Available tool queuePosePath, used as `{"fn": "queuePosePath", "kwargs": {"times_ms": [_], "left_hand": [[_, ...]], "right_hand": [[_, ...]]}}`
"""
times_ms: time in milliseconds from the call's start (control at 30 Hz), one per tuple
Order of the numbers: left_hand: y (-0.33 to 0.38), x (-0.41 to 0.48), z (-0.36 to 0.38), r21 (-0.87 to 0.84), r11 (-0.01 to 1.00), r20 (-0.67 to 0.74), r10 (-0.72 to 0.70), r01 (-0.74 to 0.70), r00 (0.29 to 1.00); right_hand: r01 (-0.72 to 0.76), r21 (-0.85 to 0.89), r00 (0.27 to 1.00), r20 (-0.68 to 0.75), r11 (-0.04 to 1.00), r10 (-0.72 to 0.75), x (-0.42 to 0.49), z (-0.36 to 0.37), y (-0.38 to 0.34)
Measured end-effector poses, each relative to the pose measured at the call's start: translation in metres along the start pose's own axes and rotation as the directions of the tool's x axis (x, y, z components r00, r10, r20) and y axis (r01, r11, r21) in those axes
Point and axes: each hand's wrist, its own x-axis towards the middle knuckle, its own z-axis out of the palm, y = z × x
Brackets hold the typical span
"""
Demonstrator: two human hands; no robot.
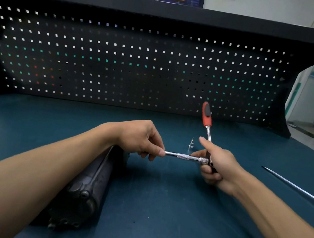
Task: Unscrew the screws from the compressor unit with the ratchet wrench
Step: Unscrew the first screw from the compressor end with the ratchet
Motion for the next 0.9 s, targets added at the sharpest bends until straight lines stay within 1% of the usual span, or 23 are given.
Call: {"fn": "queuePosePath", "kwargs": {"times_ms": [100, 267, 367, 433, 500, 567, 633, 700, 833, 900], "left_hand": [[-0.002, 0.001, 0.0, -0.003, 1.0, -0.006, 0.002, -0.002, 1.0], [-0.005, 0.001, 0.001, -0.016, 1.0, -0.017, 0.008, -0.008, 1.0], [-0.004, 0.002, 0.003, 0.02, 1.0, 0.011, -0.015, 0.014, 1.0], [-0.002, 0.004, 0.006, 0.049, 0.997, 0.056, -0.055, 0.052, 0.997], [0.001, 0.005, 0.007, 0.047, 0.994, 0.093, -0.098, 0.094, 0.991], [0.002, 0.005, 0.007, 0.043, 0.993, 0.109, -0.117, 0.113, 0.987], [0.002, 0.005, 0.007, 0.057, 0.991, 0.122, -0.125, 0.119, 0.985], [0.003, 0.005, 0.007, 0.076, 0.991, 0.127, -0.123, 0.114, 0.984], [0.002, 0.004, 0.004, 0.085, 0.994, 0.102, -0.083, 0.075, 0.991], [0.0, 0.004, 0.003, 0.077, 0.995, 0.082, -0.062, 0.056, 0.995]], "right_hand": [[-0.059, 0.042, 0.998, 0.032, 0.997, 0.058, 0.0, 0.0, 0.0], [-0.12, 0.091, 0.99, 0.092, 0.989, 0.112, 0.0, -0.001, 0.0], [-0.087, 0.081, 0.992, 0.094, 0.993, 0.08, 0.001, -0.002, 0.002], [0.019, 0.028, 0.998, 0.054, 0.999, -0.021, 0.002, -0.002, 0.004], [0.21, -0.081, 0.977, -0.011, 0.974, -0.212, 0.004, -0.003, 0.007], [0.416, -0.193, 0.902, -0.041, 0.889, -0.431, 0.005, -0.003, 0.012], [0.564, -0.239, 0.811, -0.02, 0.791, -0.584, 0.007, -0.003, 0.019], [0.642, -0.26, 0.748, 0.001, 0.722, -0.664, 0.009, -0.004, 0.025], [0.7, -0.308, 0.68, 0.012, 0.644, -0.733, 0.01, -0.004, 0.023], [0.73, -0.346, 0.636, 0.029, 0.59, -0.771, 0.008, -0.004, 0.021]]}}
